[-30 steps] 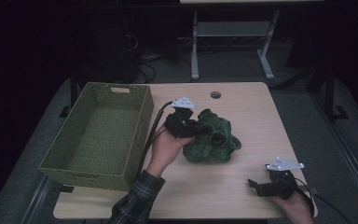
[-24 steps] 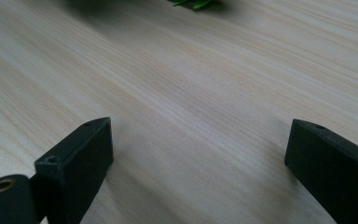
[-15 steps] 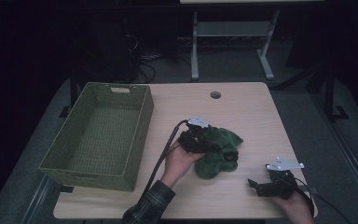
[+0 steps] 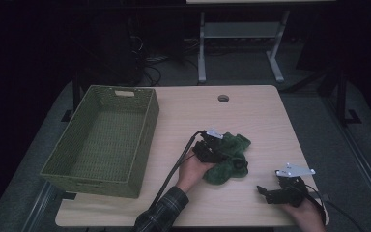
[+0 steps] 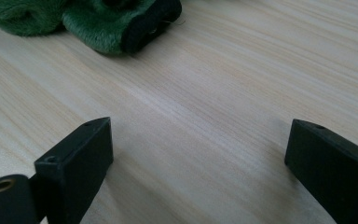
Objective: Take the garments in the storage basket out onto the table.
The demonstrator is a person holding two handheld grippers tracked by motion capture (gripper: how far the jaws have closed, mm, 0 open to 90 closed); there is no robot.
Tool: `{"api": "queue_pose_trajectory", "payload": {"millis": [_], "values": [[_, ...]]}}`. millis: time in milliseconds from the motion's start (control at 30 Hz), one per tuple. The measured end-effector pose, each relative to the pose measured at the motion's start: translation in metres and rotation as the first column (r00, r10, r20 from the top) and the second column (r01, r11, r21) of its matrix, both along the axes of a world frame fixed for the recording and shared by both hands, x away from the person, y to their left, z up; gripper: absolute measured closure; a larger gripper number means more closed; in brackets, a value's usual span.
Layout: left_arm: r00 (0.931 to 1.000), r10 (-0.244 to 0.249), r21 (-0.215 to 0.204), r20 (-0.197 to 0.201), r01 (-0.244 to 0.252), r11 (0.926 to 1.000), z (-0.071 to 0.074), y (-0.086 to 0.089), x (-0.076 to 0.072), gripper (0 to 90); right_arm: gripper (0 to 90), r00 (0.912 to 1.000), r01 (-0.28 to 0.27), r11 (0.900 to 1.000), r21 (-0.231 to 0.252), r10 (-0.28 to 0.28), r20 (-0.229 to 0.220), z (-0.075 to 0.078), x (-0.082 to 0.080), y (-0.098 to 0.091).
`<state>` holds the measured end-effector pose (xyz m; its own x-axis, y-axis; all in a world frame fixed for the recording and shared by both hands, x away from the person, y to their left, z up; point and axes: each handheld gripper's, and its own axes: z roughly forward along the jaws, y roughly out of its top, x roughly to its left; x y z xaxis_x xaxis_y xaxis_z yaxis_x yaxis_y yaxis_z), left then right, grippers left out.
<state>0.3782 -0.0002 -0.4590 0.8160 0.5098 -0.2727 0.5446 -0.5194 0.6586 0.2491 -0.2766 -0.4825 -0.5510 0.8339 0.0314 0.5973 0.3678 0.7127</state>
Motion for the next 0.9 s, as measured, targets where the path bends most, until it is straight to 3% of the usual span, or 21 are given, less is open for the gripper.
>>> {"api": "queue_pose_trajectory", "payload": {"millis": [100,267,400,600,900], "values": [[1.0000,0.000,-0.008,0.006,0.000,1.0000,0.002,0.001,0.000,69.2,7.1,1.0000,-0.001,1.0000,0.000,0.001,0.001,0.000,0.000,0.000],[0.9996,-0.012,-0.026,0.027,0.012,0.9996,0.017,0.007,-0.008,50.9,6.6,1.0000,-0.002,1.0000,0.001,0.002,0.000,0.000,0.000,0.000],[0.9970,-0.026,-0.049,0.073,0.029,0.9984,0.036,0.015,-0.023,47.6,5.6,1.0000,-0.006,1.0000,-0.003,0.006,-0.001,0.000,0.002,0.000],[0.9926,-0.081,-0.067,0.091,0.087,0.9939,0.049,0.022,-0.048,58.0,5.6,1.0000,-0.006,1.0000,-0.003,0.006,-0.002,0.000,0.002,0.000],[0.9889,-0.129,-0.070,0.073,0.135,0.9884,0.038,0.020,-0.078,73.1,5.7,1.0000,-0.009,1.0000,-0.003,0.009,-0.001,0.000,0.002,0.000]]}}
